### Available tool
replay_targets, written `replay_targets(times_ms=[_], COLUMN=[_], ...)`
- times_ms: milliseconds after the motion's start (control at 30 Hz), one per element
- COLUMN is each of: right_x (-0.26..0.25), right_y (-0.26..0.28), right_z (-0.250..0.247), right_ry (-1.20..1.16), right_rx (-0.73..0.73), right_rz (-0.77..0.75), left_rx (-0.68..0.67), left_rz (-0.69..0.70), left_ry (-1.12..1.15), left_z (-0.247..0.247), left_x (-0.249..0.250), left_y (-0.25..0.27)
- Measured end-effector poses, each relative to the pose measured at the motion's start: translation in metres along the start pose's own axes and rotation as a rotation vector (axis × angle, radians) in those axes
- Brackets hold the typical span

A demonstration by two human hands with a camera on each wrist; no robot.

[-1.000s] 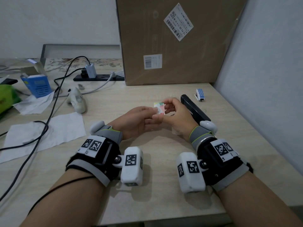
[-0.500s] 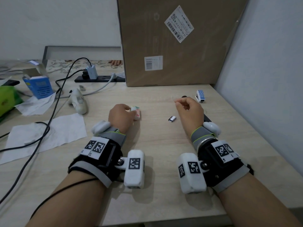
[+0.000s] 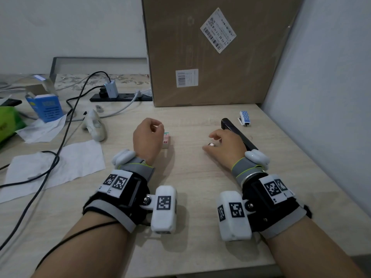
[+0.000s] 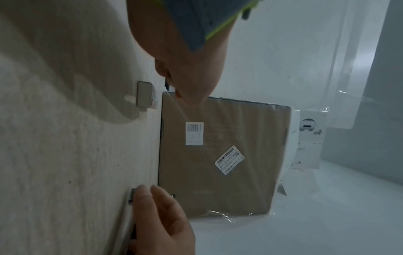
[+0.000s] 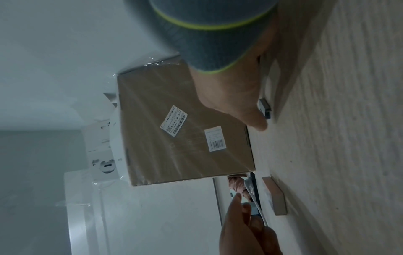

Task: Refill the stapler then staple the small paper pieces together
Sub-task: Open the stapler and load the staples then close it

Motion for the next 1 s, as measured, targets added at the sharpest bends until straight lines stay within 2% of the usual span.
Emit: replay_targets(times_ms=[100, 300, 467, 667, 767, 1000], right_x=[0.001, -0.001, -0.019, -0.028, -0.029, -0.027], right_y=[-0.001, 0.0, 0.006, 0.009, 0.01, 0.01], right_z=[0.005, 0.006, -0.001, 0.001, 0.003, 0.004], right_ry=[0.038, -0.065, -0.289, -0.484, -0.513, -0.675], right_rx=[-0.066, -0.024, 0.074, -0.032, -0.06, -0.068], right_rz=[-0.001, -0.024, -0.143, -0.205, -0.223, -0.212], left_rx=[-0.094, -0.314, -0.473, -0.717, -0.753, -0.717], left_rz=[0.001, -0.067, -0.219, -0.409, -0.448, -0.529], left_ry=[0.142, 0.27, 0.419, 0.654, 0.737, 0.872], left_z=[0.01, 0.029, 0.039, 0.051, 0.053, 0.052], left_x=[0.005, 0.011, 0.015, 0.02, 0.019, 0.017], left_y=[0.004, 0.018, 0.034, 0.052, 0.053, 0.05])
Point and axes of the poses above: each hand's wrist, its own y-axis away from the middle knuckle, its own z-axis out of the palm, x = y × z, the point moved 5 cm from there along -y, towards the middle knuckle, and after that the axes turned 5 degrees about y, right-handed, at the moved point
